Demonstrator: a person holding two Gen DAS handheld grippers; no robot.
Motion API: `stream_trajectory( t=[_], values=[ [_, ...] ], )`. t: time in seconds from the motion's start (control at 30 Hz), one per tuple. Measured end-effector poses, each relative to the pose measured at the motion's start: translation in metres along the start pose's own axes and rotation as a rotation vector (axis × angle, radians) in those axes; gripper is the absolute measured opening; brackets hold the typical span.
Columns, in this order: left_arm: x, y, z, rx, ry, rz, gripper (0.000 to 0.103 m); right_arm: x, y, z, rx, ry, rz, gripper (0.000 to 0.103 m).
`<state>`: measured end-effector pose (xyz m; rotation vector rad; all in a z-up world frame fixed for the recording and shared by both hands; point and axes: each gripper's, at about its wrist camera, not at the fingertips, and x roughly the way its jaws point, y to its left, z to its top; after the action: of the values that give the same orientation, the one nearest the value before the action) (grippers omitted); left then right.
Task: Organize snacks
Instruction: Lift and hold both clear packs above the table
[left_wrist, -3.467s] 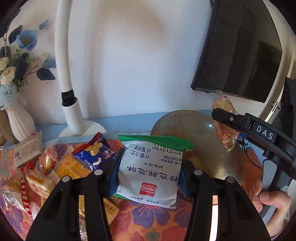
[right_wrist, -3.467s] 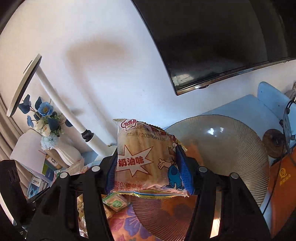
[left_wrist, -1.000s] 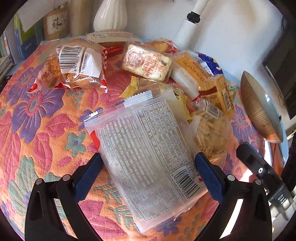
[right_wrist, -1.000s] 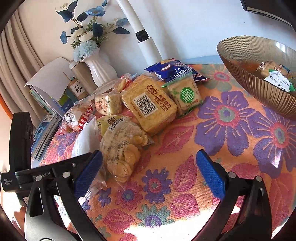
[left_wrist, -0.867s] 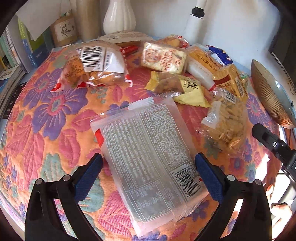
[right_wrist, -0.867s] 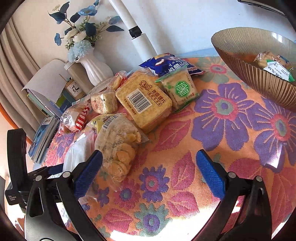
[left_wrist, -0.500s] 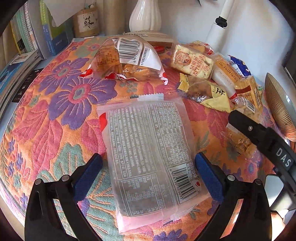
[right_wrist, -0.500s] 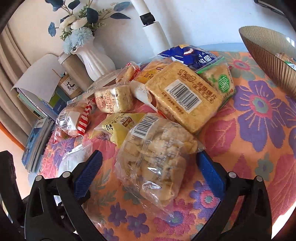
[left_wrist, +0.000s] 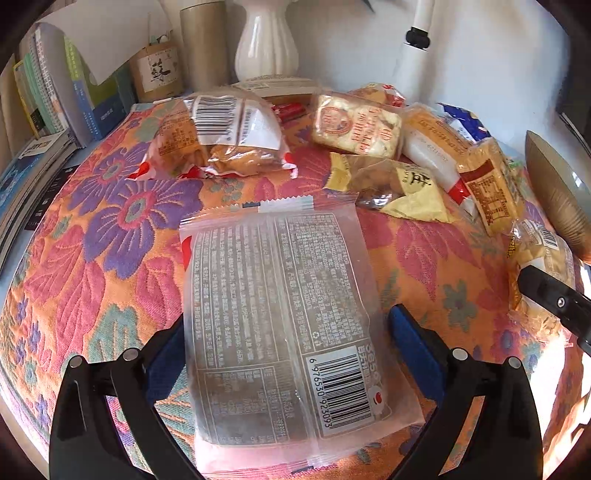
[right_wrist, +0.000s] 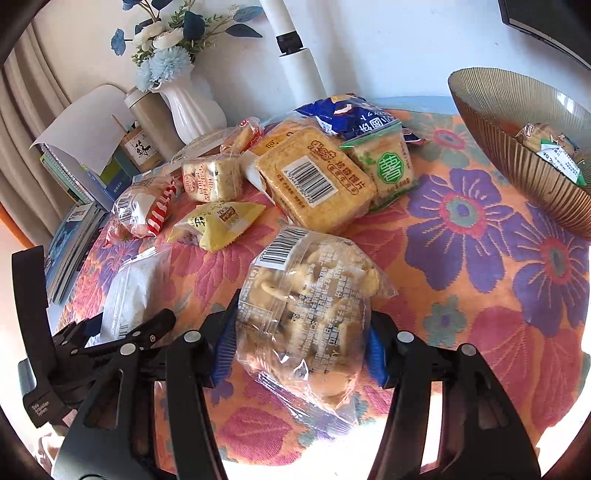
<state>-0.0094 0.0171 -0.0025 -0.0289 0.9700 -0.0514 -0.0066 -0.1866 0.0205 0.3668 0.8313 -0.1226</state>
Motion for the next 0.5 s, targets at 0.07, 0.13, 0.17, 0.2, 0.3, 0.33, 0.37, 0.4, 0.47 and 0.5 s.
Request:
stream_trajectory(
  t=[0.07,0.13,0.17,0.2,0.3,0.33,0.37,0.4,0.47,0.5],
  values=[
    [-0.004,-0.021,-0.002,0.127,-0.006,-0.15,0.098,-0.008,-0.011,-0.001,-0.01,0.014,0.012,0.058],
    [-0.001,-0.042,-0.001,0.214,0.007,-0.125,0.098,-0.007,-0.012,-0.003,-0.061,0.02,-0.018,0.059],
    [0.004,-0.05,0.001,0.235,0.021,-0.079,0.098,-0.004,-0.011,-0.005,-0.086,0.018,-0.051,0.061],
    [0.007,-0.054,0.004,0.228,0.026,-0.059,0.098,0.001,-0.013,-0.008,-0.096,0.012,-0.073,0.065],
    [0.016,-0.055,0.015,0.173,0.025,-0.033,0.098,0.002,-0.014,-0.009,-0.081,-0.02,-0.043,0.08],
    [0.018,-0.056,0.017,0.157,0.016,-0.027,0.098,0.003,-0.017,-0.008,-0.054,-0.02,-0.015,0.1],
    [0.018,-0.057,0.018,0.139,0.01,-0.021,0.098,0.005,-0.022,-0.006,-0.029,-0.004,0.013,0.1],
    [0.02,-0.056,0.019,0.134,0.007,-0.013,0.098,0.003,-0.024,-0.006,-0.022,-0.012,0.03,0.1],
    [0.021,-0.055,0.021,0.133,0.005,-0.007,0.098,0.003,-0.026,-0.006,-0.015,-0.014,0.04,0.1],
    [0.021,-0.054,0.021,0.131,0.005,-0.011,0.098,0.004,-0.025,-0.006,-0.018,-0.012,0.035,0.1]
  ],
)
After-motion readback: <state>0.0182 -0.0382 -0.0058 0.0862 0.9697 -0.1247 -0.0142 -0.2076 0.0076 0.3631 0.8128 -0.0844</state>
